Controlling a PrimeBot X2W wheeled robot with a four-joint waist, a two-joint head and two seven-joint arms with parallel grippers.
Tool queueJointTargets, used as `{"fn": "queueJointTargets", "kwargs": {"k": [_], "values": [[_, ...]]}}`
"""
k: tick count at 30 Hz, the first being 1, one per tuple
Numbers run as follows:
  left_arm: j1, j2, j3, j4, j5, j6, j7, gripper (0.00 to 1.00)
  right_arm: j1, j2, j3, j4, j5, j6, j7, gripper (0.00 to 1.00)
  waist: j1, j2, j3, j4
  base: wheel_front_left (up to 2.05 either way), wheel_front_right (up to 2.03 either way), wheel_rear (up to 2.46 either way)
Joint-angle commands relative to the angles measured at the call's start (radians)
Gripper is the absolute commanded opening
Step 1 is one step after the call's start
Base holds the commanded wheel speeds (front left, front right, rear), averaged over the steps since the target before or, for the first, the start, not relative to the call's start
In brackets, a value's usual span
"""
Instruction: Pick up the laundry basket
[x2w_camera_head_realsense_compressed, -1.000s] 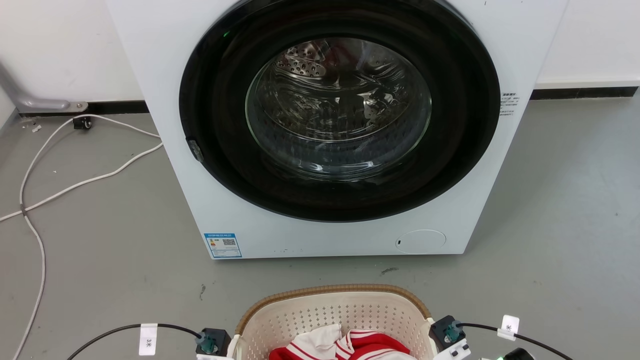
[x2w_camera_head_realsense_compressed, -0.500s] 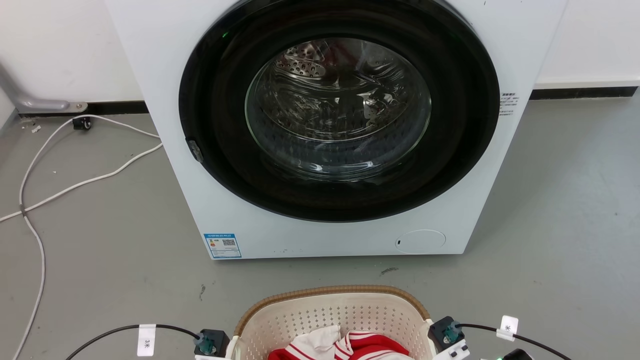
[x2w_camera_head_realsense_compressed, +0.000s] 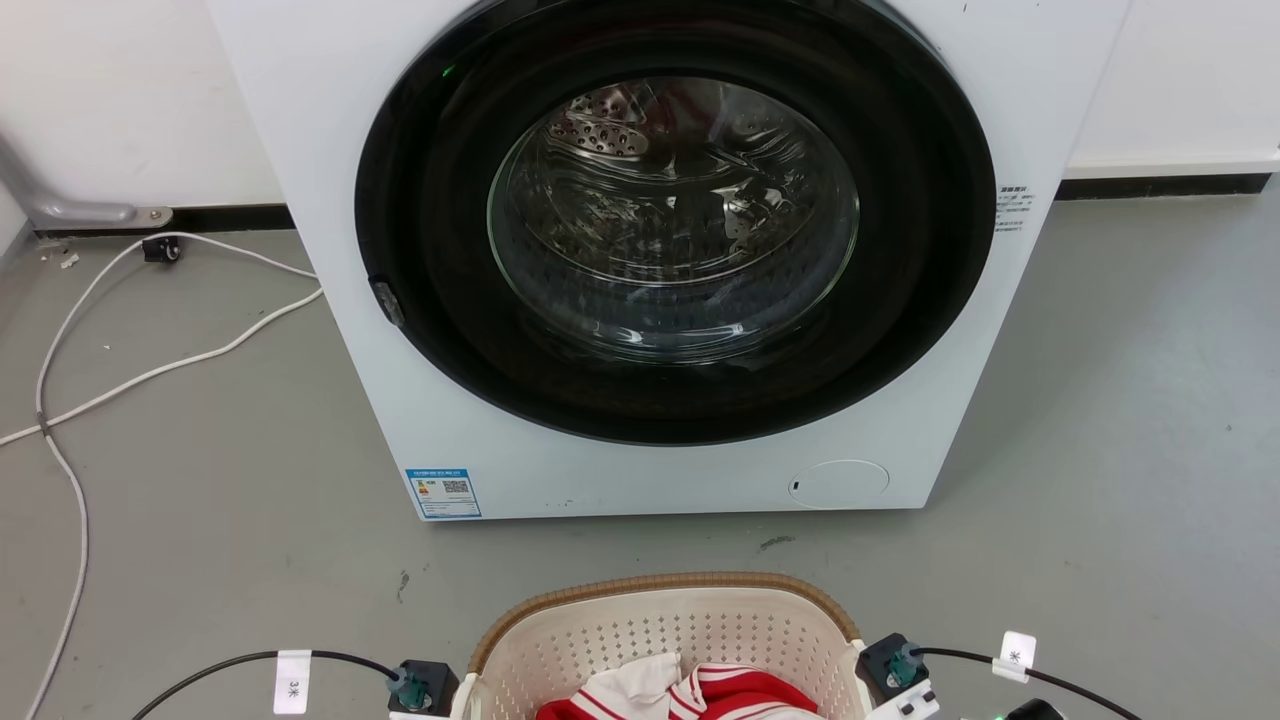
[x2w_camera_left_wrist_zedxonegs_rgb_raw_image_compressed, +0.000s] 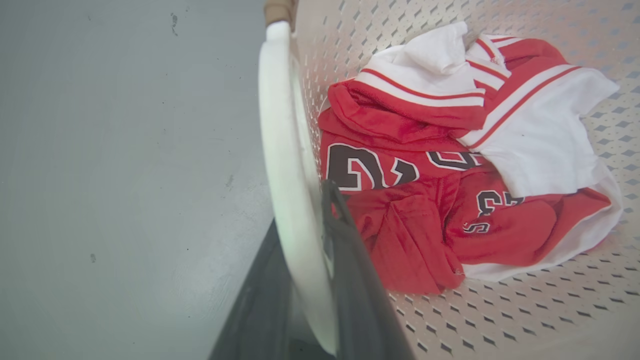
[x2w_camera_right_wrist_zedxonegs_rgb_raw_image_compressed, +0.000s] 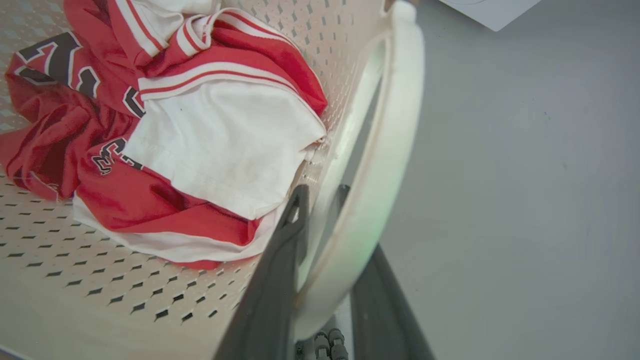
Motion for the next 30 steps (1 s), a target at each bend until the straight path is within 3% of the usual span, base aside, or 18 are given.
{"fn": "queueJointTargets", "kwargs": {"k": [1, 30], "values": [[-0.01, 0.014, -0.005, -0.003, -0.003, 0.002, -0.013, 0.0, 0.003, -0.007, 0.008, 0.004, -0.001, 0.003, 0.004, 0.0, 0.0, 0.0, 0.0, 0.0, 0.0, 0.0, 0.0], [-0.012, 0.019, -0.057, -0.001, -0.052, 0.002, -0.016, 0.0, 0.006, -0.014, 0.011, 0.004, 0.002, 0.003, 0.004, 0.0, 0.0, 0.0, 0.0, 0.001, 0.0, 0.0, 0.0]]}}
